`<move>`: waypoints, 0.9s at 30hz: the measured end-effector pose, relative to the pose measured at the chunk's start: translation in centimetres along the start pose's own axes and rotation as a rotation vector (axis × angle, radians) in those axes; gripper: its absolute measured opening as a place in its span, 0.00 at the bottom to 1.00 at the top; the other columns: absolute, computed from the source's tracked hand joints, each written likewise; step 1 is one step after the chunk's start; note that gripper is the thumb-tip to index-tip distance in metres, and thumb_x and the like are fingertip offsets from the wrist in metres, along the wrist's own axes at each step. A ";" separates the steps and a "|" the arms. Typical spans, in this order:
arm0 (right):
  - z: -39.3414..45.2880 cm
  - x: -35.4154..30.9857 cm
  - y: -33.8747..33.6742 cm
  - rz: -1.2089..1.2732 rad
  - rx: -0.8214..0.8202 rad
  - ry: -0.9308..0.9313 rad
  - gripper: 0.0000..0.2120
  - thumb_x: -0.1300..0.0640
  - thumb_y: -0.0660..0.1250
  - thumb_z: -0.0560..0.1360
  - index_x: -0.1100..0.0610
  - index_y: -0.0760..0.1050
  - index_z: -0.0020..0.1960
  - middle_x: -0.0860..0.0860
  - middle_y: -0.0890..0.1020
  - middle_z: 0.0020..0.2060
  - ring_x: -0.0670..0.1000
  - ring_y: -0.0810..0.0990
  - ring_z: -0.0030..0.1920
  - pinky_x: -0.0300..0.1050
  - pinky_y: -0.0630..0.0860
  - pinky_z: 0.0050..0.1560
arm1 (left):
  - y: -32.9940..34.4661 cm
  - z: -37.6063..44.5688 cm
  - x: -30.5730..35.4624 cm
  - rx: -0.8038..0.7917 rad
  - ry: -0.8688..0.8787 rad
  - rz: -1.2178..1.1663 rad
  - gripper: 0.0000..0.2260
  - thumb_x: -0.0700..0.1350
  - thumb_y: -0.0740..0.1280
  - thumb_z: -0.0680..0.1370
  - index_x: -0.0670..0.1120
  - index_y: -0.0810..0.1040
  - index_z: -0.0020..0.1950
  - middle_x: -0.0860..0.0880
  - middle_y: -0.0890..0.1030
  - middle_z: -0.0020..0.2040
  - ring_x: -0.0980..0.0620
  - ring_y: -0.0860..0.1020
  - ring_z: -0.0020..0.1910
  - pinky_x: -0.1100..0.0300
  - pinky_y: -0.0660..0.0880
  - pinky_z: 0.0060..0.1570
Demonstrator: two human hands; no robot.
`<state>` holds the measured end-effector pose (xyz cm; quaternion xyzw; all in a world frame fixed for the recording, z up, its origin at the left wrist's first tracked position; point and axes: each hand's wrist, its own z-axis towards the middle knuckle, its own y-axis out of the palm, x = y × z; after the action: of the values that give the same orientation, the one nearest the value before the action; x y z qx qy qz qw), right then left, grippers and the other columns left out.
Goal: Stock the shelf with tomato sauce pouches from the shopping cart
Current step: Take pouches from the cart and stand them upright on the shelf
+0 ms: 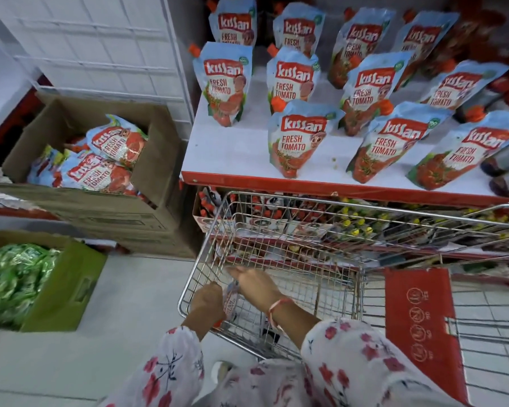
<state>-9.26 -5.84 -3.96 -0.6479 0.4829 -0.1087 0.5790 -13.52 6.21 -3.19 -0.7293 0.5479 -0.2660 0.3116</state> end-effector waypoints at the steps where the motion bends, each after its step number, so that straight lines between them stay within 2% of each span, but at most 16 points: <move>1: 0.5 -0.1 0.2 0.001 -0.012 -0.006 0.27 0.69 0.66 0.74 0.55 0.65 0.70 0.56 0.70 0.71 0.58 0.75 0.65 0.52 0.76 0.64 | 0.2 0.1 -0.2 -0.020 -0.011 -0.021 0.27 0.51 0.72 0.72 0.39 0.69 0.65 0.43 0.76 0.63 0.48 0.75 0.62 0.59 0.73 0.60; 3: 1.0 -0.4 0.4 0.003 -0.026 -0.005 0.21 0.68 0.66 0.74 0.59 0.71 0.66 0.57 0.73 0.68 0.57 0.74 0.66 0.51 0.75 0.66 | 0.5 0.2 -0.4 -0.061 -0.019 -0.042 0.28 0.52 0.71 0.72 0.39 0.69 0.65 0.43 0.76 0.63 0.47 0.75 0.63 0.58 0.73 0.61; 6: 1.2 -0.4 0.6 -0.003 -0.078 0.056 0.11 0.65 0.67 0.75 0.64 0.77 0.57 0.59 0.79 0.57 0.58 0.80 0.57 0.49 0.80 0.57 | 0.7 0.4 -0.4 -0.115 -0.002 -0.046 0.25 0.50 0.72 0.71 0.40 0.73 0.63 0.43 0.80 0.61 0.47 0.79 0.60 0.59 0.76 0.57; 10: 1.1 0.2 0.8 -0.032 -0.099 0.134 0.09 0.62 0.68 0.75 0.64 0.78 0.55 0.58 0.81 0.51 0.57 0.81 0.52 0.48 0.81 0.53 | 0.6 0.6 -0.6 -0.099 0.010 -0.025 0.21 0.46 0.72 0.72 0.40 0.75 0.61 0.44 0.81 0.60 0.48 0.79 0.59 0.61 0.76 0.56; 13: 0.5 0.7 0.7 -0.040 -0.100 0.161 0.11 0.59 0.67 0.75 0.63 0.77 0.56 0.58 0.81 0.49 0.56 0.81 0.50 0.46 0.81 0.51 | 0.1 0.7 -0.8 -0.043 0.035 -0.001 0.21 0.48 0.72 0.73 0.40 0.74 0.61 0.43 0.80 0.59 0.48 0.79 0.58 0.60 0.76 0.55; 16: -0.7 1.8 0.1 0.064 -0.067 0.215 0.11 0.55 0.66 0.77 0.61 0.78 0.56 0.55 0.82 0.47 0.54 0.80 0.45 0.41 0.80 0.47 | -0.5 0.7 -1.0 0.006 0.082 0.011 0.20 0.50 0.71 0.73 0.40 0.77 0.60 0.43 0.81 0.58 0.48 0.79 0.58 0.59 0.76 0.56; 20: -2.9 3.3 -1.8 0.230 -0.013 0.174 0.11 0.56 0.64 0.78 0.59 0.79 0.56 0.54 0.84 0.52 0.53 0.82 0.52 0.40 0.81 0.50 | -1.6 -0.4 -1.5 0.088 0.220 -0.072 0.14 0.49 0.69 0.73 0.44 0.82 0.55 0.44 0.84 0.53 0.47 0.81 0.52 0.59 0.77 0.51; 23: -4.3 3.6 -4.1 0.288 0.026 0.100 0.10 0.57 0.65 0.78 0.58 0.80 0.55 0.54 0.84 0.55 0.51 0.81 0.57 0.38 0.79 0.54 | -2.6 -1.8 -2.5 0.174 0.320 -0.233 0.10 0.47 0.69 0.74 0.45 0.82 0.54 0.46 0.85 0.51 0.51 0.79 0.46 0.63 0.74 0.46; 24: -4.7 3.6 -5.0 0.296 0.041 0.084 0.10 0.57 0.65 0.77 0.58 0.80 0.55 0.54 0.84 0.55 0.50 0.82 0.54 0.38 0.80 0.52 | -3.1 -2.2 -2.8 0.210 0.353 -0.275 0.10 0.46 0.69 0.75 0.46 0.81 0.55 0.47 0.84 0.50 0.53 0.79 0.45 0.65 0.74 0.44; 27: -5.3 3.1 -7.8 0.338 0.088 0.070 0.08 0.56 0.67 0.76 0.55 0.81 0.53 0.50 0.86 0.49 0.46 0.81 0.36 0.37 0.80 0.39 | -5.2 -3.8 -3.3 0.314 0.425 -0.421 0.09 0.46 0.69 0.76 0.46 0.80 0.55 0.48 0.84 0.47 0.54 0.80 0.42 0.67 0.75 0.39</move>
<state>-7.46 -12.67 3.01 -0.5275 0.5995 -0.0534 0.5996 -13.88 9.82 3.02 -0.6979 0.3902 -0.5518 0.2372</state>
